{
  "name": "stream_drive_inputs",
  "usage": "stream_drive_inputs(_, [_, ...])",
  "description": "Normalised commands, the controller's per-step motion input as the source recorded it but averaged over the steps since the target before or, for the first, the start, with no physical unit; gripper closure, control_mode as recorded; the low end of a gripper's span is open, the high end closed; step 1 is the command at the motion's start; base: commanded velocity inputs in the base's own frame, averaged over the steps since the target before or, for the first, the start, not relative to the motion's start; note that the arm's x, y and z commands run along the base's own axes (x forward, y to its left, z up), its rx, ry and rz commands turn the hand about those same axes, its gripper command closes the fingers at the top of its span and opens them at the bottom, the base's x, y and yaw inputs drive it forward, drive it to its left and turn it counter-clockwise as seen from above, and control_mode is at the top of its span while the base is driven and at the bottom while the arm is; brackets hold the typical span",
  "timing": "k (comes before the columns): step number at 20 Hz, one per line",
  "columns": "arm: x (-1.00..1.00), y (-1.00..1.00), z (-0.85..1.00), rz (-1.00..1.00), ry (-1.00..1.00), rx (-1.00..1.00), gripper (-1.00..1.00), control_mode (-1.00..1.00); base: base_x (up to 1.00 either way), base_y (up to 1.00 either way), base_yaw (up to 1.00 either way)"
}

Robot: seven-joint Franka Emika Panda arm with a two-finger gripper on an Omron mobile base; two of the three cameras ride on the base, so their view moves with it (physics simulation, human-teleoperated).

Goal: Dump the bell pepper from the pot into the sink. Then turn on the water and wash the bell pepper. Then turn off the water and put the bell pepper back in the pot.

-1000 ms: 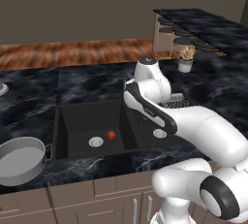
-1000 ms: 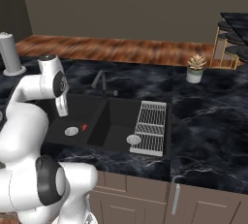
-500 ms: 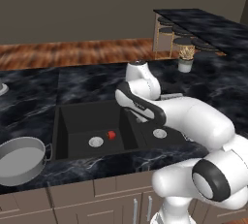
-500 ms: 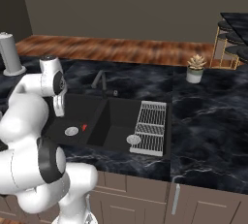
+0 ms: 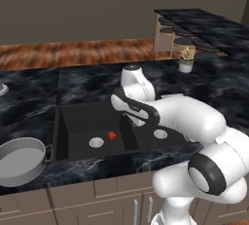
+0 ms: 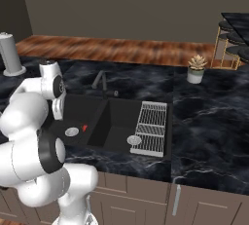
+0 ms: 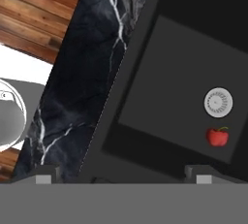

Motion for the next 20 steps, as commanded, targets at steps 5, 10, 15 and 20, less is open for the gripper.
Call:
stream_drive_inputs(5, [0.0, 0.0, -0.31, 0.0, -0.03, 0.0, -1.0, -1.0, 0.0, 0.0, 0.0])
stream_drive_inputs(10, [0.0, 0.0, -0.17, 0.0, -0.05, 0.0, -1.0, -1.0, 0.0, 0.0, 0.0])
stream_drive_inputs(15, [0.0, 0.0, -0.14, 0.0, -0.07, 0.01, -1.0, -1.0, 0.0, 0.0, 0.0])
stream_drive_inputs(20, [0.0, 0.0, -0.15, 0.04, -0.06, 0.03, -1.0, -1.0, 0.0, 0.0, 0.0])
